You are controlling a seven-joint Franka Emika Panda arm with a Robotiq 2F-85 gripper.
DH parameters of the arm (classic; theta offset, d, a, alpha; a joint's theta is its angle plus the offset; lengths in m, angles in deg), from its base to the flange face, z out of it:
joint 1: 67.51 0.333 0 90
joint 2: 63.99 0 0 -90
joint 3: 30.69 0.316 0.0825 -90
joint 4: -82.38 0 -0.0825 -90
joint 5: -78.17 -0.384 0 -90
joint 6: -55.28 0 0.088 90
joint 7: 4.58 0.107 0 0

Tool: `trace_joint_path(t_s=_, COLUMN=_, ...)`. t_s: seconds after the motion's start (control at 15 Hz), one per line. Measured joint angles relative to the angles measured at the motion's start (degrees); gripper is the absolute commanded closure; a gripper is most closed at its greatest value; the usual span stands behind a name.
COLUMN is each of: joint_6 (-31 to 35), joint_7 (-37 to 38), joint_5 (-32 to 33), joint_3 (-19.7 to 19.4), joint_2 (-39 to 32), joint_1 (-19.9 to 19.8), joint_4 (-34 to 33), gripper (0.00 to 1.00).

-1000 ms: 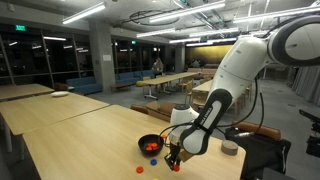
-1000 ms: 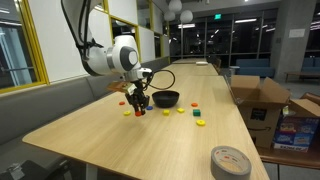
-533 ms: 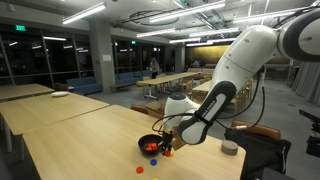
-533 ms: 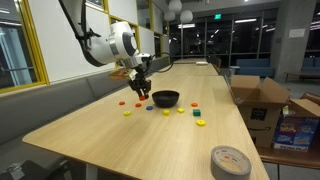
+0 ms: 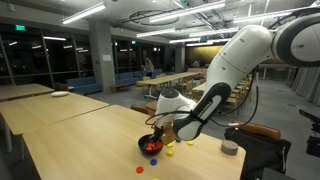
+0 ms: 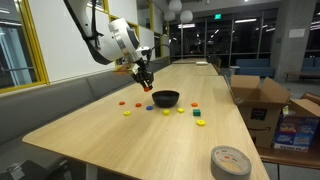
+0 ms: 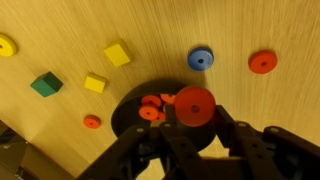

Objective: Pick up the yellow and orange object on the table and put them in the bowl

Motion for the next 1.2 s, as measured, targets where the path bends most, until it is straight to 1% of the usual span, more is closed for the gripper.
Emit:
trace_joint_path(t_s=0.47, joint_6=-1.51, joint_7=0.22, joint_5=-0.42, joint_3=0.33, joint_2=-8.03, joint_1=-0.65, joint_4=-9.65, gripper=0.74)
trace_joint_path(t_s=0.93, joint_6=-5.45, joint_7=0.04, joint_5=-2.78, joint_3=0.49, joint_2=-17.23, joint_1=-3.52, joint_4=-20.62, gripper=0.74)
trace_joint_path(t_s=1.0, joint_6=-6.13, joint_7=0.02, joint_5=-3.10, joint_3=0.49, joint_2=-18.36, joint_1=-3.88, joint_4=-22.13, gripper=0.49)
trace_joint_path(t_s=1.07, joint_6=-6.81, joint_7=0.02, joint_5=-3.31, joint_3=0.49, joint_2=-19.39, joint_1=-4.17, joint_4=-23.49, gripper=0.32)
trace_joint_path(t_s=1.2, joint_6=-8.06, joint_7=0.02, joint_5=-3.54, joint_3=0.49, joint_2=-20.92, joint_1=-4.55, joint_4=-25.57, gripper=0.19)
